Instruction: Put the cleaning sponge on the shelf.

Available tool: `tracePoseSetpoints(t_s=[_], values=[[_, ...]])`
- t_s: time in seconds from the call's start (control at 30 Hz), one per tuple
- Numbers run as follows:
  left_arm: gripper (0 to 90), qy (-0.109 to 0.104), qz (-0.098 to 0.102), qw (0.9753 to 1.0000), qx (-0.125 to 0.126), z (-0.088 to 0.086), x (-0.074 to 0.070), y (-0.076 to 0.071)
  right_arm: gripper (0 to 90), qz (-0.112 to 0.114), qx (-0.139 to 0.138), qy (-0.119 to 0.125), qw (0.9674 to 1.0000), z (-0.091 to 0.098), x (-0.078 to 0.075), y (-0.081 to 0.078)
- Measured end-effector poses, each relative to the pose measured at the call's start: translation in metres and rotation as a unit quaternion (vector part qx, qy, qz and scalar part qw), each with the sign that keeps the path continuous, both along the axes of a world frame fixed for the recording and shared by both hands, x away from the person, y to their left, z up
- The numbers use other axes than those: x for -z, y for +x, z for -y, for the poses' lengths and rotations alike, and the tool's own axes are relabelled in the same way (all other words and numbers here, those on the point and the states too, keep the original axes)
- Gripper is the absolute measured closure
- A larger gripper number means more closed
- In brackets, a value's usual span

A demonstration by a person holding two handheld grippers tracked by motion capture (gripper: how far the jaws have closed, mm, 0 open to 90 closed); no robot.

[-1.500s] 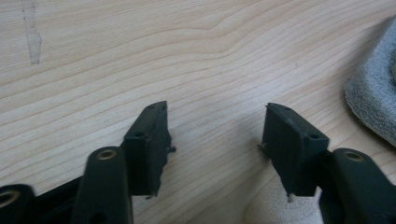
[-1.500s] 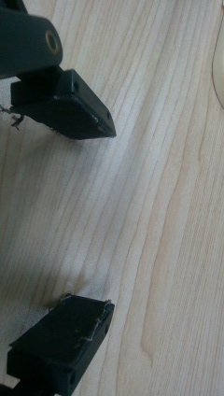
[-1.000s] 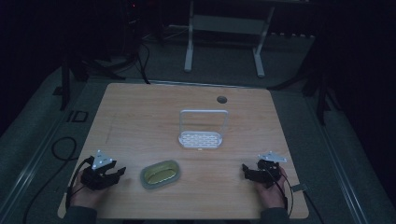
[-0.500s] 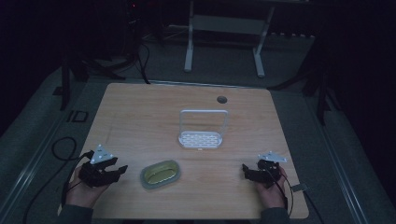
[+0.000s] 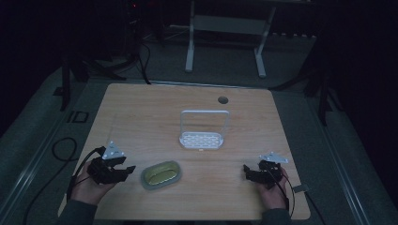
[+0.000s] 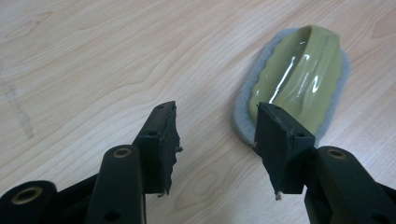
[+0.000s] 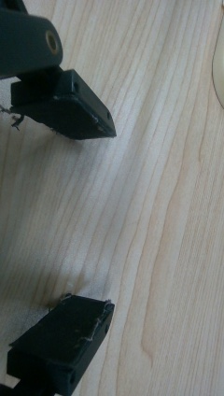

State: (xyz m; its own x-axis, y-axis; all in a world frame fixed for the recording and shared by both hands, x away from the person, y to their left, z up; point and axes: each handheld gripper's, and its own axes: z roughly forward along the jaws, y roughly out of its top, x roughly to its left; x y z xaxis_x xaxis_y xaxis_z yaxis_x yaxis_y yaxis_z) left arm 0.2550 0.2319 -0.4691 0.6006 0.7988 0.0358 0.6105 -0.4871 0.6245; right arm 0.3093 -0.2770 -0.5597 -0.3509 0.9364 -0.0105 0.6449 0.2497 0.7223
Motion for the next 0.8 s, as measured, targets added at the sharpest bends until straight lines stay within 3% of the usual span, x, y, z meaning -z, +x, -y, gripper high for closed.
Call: tracePoseSetpoints(t_s=[0.17,0.63,0.8], values=[[49.2,0.016,-0.012,0.9997,0.017,0.009,-0.004,0.005,13.5,0.000,0.000,0.000,1.0000,0.000,0.000,0.000],[49.5,0.035,-0.028,0.9981,0.043,0.031,-0.010,0.016,13.5,0.000,0.000,0.000,1.0000,0.000,0.000,0.000],[49.6,0.053,-0.036,0.9964,0.056,0.044,-0.009,0.022,13.5,0.001,0.000,0.001,1.0000,0.000,0.000,0.000]])
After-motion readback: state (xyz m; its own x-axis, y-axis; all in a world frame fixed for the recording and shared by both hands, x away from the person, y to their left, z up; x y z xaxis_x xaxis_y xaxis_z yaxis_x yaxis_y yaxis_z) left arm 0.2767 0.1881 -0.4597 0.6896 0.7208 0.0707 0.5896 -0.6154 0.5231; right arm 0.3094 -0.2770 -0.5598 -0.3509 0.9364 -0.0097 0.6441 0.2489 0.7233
